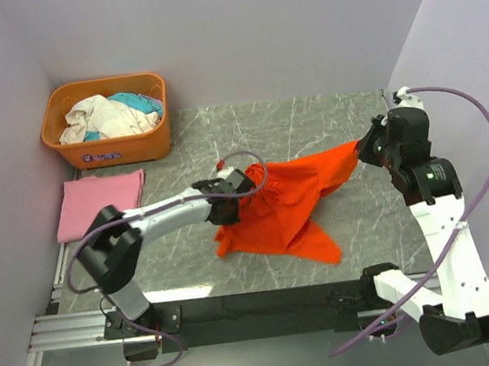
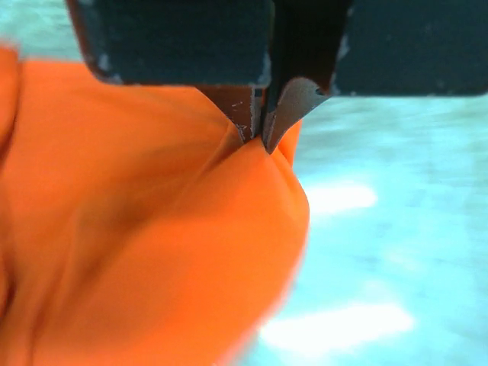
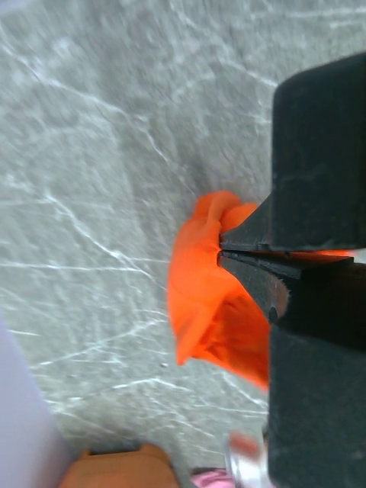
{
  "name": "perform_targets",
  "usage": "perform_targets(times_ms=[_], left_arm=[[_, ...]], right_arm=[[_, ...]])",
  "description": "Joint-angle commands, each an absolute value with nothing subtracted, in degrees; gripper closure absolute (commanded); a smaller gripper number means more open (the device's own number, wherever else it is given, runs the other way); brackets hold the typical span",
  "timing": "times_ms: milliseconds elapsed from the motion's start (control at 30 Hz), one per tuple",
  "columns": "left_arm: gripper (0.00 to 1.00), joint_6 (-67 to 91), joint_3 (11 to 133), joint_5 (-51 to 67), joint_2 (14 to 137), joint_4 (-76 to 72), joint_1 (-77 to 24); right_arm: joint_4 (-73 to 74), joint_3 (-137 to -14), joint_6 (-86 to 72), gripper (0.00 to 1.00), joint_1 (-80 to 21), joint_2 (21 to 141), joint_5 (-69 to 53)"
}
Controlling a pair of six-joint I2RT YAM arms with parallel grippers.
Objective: Fold and stack the t-shirts
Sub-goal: Flatten out the T-shirt at the center of the board.
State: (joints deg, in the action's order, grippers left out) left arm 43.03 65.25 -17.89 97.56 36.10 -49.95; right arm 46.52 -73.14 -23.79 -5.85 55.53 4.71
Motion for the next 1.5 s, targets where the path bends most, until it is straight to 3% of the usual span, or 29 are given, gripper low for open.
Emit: perform_targets(times_ms=[0,133,300,333,400,433,533,667,800,933,1200,1467], left_arm=[[0.99,33.60,72.14,-33.81,88.08,45.34,-47.11],[0.98,16.67,78.65,-36.39,86.22,42.73,-43.08],[0.79,6.08,91.36,-31.66,97.01,33.06,-38.41],[0.59,5.72,94.19,-31.64,99.73,33.31,-37.97],[0.36,6.94,101.73,-32.17,106.59,34.71,-37.97],[0.15,9.29,103.78,-32.34,109.31,37.33,-37.97],[0.02,16.40,104.43,-32.25,108.82,40.16,-38.06],[0.05,28.54,94.42,-29.80,98.74,44.71,-38.06],[0.11,39.62,76.09,-20.67,88.00,46.76,-38.23],[0.14,49.03,63.65,-18.02,78.86,46.93,-44.45],[0.23,58.62,51.60,-11.00,77.43,43.52,-50.36],[0.32,59.15,50.36,-8.53,83.66,41.58,-50.45]], right_arm=[[47.72,-77.52,-22.06,1.00,-5.27,52.04,11.32],[48.25,-76.91,-21.97,1.00,-5.27,49.66,11.34],[47.64,-72.26,-22.59,1.00,-5.27,48.78,7.30],[47.55,-71.55,-22.76,1.00,-5.27,49.04,6.51],[47.46,-69.79,-22.94,1.00,-5.27,49.31,4.40],[47.29,-69.18,-22.85,1.00,-5.27,49.57,3.61],[47.20,-67.24,-22.68,1.00,-5.27,50.01,2.20],[45.88,-63.99,-22.76,1.00,-5.27,49.92,1.23],[44.74,-62.23,-23.03,1.00,-5.27,50.01,0.18],[43.33,-60.65,-23.38,1.00,-5.27,50.10,-1.75],[43.33,-59.15,-23.20,1.00,-5.27,49.75,-2.02],[43.16,-58.54,-23.38,1.00,-5.36,49.83,-2.90]])
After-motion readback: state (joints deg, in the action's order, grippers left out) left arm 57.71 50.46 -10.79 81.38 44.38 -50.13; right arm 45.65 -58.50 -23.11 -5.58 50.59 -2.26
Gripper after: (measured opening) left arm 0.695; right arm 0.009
